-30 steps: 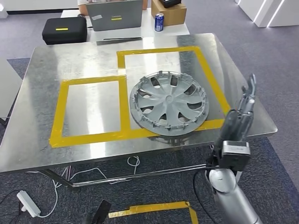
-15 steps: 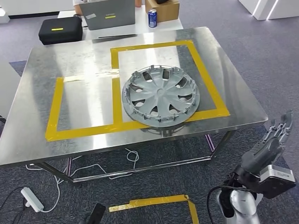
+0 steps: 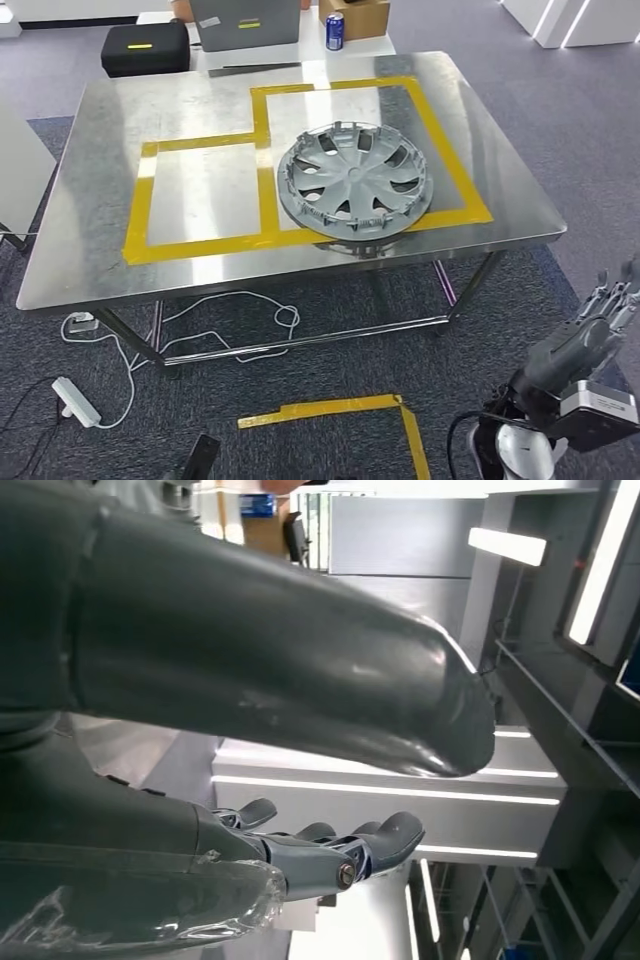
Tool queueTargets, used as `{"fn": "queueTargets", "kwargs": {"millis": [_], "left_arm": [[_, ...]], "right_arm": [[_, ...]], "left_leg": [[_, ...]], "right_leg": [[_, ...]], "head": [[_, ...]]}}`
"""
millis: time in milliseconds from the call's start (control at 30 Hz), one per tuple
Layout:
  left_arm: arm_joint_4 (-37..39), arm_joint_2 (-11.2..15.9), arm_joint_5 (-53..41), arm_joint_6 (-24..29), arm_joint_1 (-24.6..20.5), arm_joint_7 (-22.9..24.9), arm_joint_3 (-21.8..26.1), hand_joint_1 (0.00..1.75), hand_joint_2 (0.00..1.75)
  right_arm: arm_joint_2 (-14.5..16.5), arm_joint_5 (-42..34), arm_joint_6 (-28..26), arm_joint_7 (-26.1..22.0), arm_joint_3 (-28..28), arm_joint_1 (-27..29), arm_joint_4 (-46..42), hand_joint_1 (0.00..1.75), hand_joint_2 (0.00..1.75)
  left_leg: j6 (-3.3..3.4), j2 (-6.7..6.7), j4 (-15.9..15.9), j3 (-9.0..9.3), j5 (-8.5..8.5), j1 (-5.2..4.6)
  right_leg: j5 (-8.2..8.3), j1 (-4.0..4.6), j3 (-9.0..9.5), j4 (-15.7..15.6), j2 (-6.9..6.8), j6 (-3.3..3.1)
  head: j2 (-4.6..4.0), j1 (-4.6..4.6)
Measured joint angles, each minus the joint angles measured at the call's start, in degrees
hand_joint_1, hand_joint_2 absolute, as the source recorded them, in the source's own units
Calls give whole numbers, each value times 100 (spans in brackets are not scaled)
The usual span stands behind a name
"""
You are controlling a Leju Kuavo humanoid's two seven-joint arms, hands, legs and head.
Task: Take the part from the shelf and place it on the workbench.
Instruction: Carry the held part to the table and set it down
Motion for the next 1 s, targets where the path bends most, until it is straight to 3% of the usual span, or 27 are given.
{"fn": "queueTargets", "kwargs": {"millis": [33, 100, 167, 233, 267, 333, 367, 400, 433, 467, 500, 567, 633, 667, 733, 767, 833, 900, 933, 967, 1000], "left_arm": [[0, 4, 8, 0, 0, -12, 8, 0, 0], [0, 9, 9, 1, 1, -31, 19, 0, 0], [0, 15, 14, 2, -1, -43, 31, 0, 0], [0, 23, 22, 4, 15, -46, 44, 0, 0], [0, 26, 25, 4, 30, -48, 50, 0, 0], [0, 28, 29, 4, 50, -49, 64, 0, 0], [0, 28, 31, 4, 52, -49, 73, 0, 0], [0, 30, 39, 5, 51, -49, 84, 0, 0], [0, 32, 47, 7, 51, -50, 94, 0, 0], [0, 36, 56, 10, 53, -50, 102, 0, 0], [0, 39, 66, 13, 54, -50, 107, 0, 0], [0, 47, 73, 18, 51, -54, 113, 0, 0], [0, 60, 89, 20, 41, -65, 120, 0, 0], [0, 67, 99, 23, 37, -74, 126, 0, 0], [0, 72, 117, 32, 39, -96, 140, 0, 0], [0, 73, 121, 37, 46, -107, 148, 0, 0], [0, 71, 128, 42, 60, -126, 159, 0, 0], [0, 76, 129, 44, 64, -140, 173, 0, 0], [0, 81, 130, 46, 67, -144, 181, 0, 0], [0, 87, 132, 47, 69, -145, 190, 0, 0], [0, 93, 133, 48, 71, -146, 198, 0, 0]], "right_arm": [[3, 9, -5, -1, 0, 8, -1, 0, 0], [10, 27, -9, -4, 1, 7, -18, 0, 0], [20, 48, -15, -4, -1, 27, -34, 0, 0], [34, 61, -22, 3, -2, 70, -34, 0, 0], [45, 63, -26, 7, -2, 87, -33, 0, 0], [64, 69, -26, 13, -2, 101, -33, 0, 0], [70, 70, -26, 13, -2, 109, -33, 0, 0], [72, 71, -26, 13, -2, 119, -32, 0, 0], [73, 71, -27, 13, -2, 129, -32, 0, 0], [73, 71, -27, 13, -2, 138, -31, 0, 0], [74, 71, -28, 13, -2, 145, -31, 0, 0], [74, 72, -33, 15, -2, 161, -31, 0, 0], [76, 75, -42, 18, -2, 187, -30, 0, 0], [79, 77, -49, 19, -2, 203, -28, 0, 0], [88, 82, -70, 21, -3, 244, -25, 0, 0], [93, 85, -83, 21, -9, 270, -23, 0, 0], [96, 102, -101, 20, -33, 329, -14, 0, 0], [96, 133, -105, 20, -69, 383, 8, 0, 0], [96, 148, -105, 20, -84, 406, 21, 0, 0], [96, 161, -105, 20, -95, 424, 34, 0, 0], [96, 170, -104, 20, -102, 436, 48, 0, 0]], "left_leg": [[-16, -3, 7, -83, 68, -3], [-62, -10, 35, -189, 178, -24], [-114, -12, 57, -241, 282, -34], [-172, -17, 90, -291, 294, -15], [-203, -21, 175, -329, 164, -4], [-256, -25, 627, -456, -365, 12], [-269, -25, 996, -538, -658, 16], [-275, -25, 1370, -601, -870, 18], [-269, -26, 1650, -615, -946, 18], [-254, -26, 1796, -563, -902, 16], [-232, -26, 1725, -415, -751, 10], [-156, -28, 1053, 154, -489, -22], [-80, -30, 258, 709, -514, -60], [-57, -30, 37, 838, -570, -72], [-33, -21, -100, 827, -570, -59], [-15, -11, -123, 778, -524, -44], [32, 9, -152, 644, -392, -18], [54, 12, -144, 475, -257, -23], [51, 15, -140, 384, -185, -24], [43, 17, -133, 285, -113, -25], [31, 19, -124, 184, -42, -25]], "right_leg": [[89, 0, 295, -299, 0, -13], [36, 8, 1028, -1153, 5, -41], [-96, 27, 1375, -1654, 14, -77], [-57, 32, 1292, -1692, 6, -161], [-6, 32, 1243, -1690, -3, -216], [114, 35, 1119, -1692, -18, -303], [179, 45, 1053, -1690, -22, -325], [250, 58, 976, -1686, -26, -335], [324, 71, 893, -1680, -28, -341], [399, 83, 799, -1669, -29, -343], [463, 92, 699, -1653, -28, -339], [561, 100, 541, -1602, -24, -321], [637, 109, 453, -1548, -29, -282], [680, 112, 422, -1532, -35, -259], [753, 118, 353, -1510, -41, -207], [692, 118, 294, -1459, -33, -178], [268, 103, 117, -1077, -12, -111], [-258, 74, -80, -354, -6, -52], [-362, 58, -127, -37, -6, -29], [-321, 41, -106, 138, -7, -9], [-171, 22, 9, 125, -7, 6]], "head": [[0, -1], [0, 1], [0, 1], [0, -4], [0, -10], [0, -31], [0, -37], [0, -39], [0, -38], [0, -38], [0, -37], [0, -38], [0, -35], [0, -35], [0, -34], [0, -32], [0, -16], [0, -7], [0, -8], [0, -8], [0, -6]]}}
